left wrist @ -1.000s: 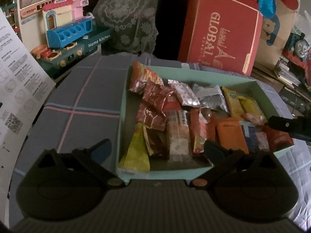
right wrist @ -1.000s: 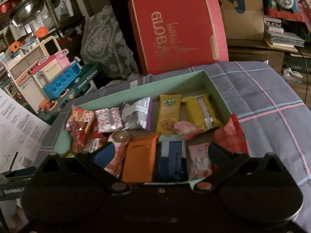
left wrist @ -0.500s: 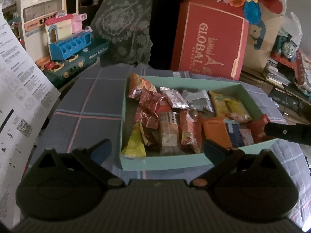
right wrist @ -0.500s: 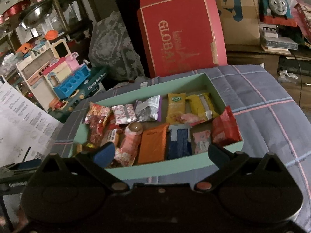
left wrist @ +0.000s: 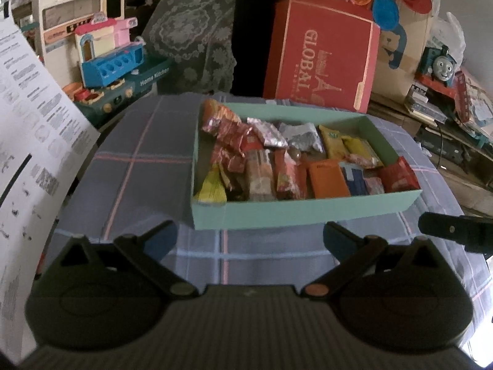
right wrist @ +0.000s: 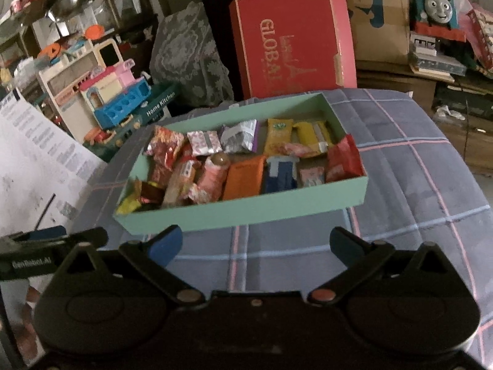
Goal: Organize snacks
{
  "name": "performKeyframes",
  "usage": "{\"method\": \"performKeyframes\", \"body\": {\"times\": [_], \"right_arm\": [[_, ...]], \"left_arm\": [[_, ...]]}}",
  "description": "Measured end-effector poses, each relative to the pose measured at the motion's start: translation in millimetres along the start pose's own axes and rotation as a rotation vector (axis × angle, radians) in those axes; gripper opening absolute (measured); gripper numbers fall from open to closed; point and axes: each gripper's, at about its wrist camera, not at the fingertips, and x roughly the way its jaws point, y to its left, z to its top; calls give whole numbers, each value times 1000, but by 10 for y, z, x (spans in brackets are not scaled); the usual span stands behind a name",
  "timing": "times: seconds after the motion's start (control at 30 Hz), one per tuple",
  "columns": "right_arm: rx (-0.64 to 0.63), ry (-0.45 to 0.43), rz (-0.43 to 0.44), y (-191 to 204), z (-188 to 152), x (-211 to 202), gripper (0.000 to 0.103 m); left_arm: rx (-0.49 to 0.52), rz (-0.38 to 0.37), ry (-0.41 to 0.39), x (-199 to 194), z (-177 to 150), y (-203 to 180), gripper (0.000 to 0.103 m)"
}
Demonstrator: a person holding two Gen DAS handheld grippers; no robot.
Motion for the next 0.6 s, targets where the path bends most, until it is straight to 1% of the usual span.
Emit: {"method": "performKeyframes", "body": {"times": [0.27,0.43,0.6], "right_arm": [[-7,55,-24,-2,-198,-32,103],[-25,97,-18,34,-306,-36,103],[-45,128,-34,67,-399,-3,103]], "left_arm": [[-9,-2,48,-10,-218,51,103],[-21,-21,105,70,-362,60,103],[-7,2,133,137,-464,42,103]]}}
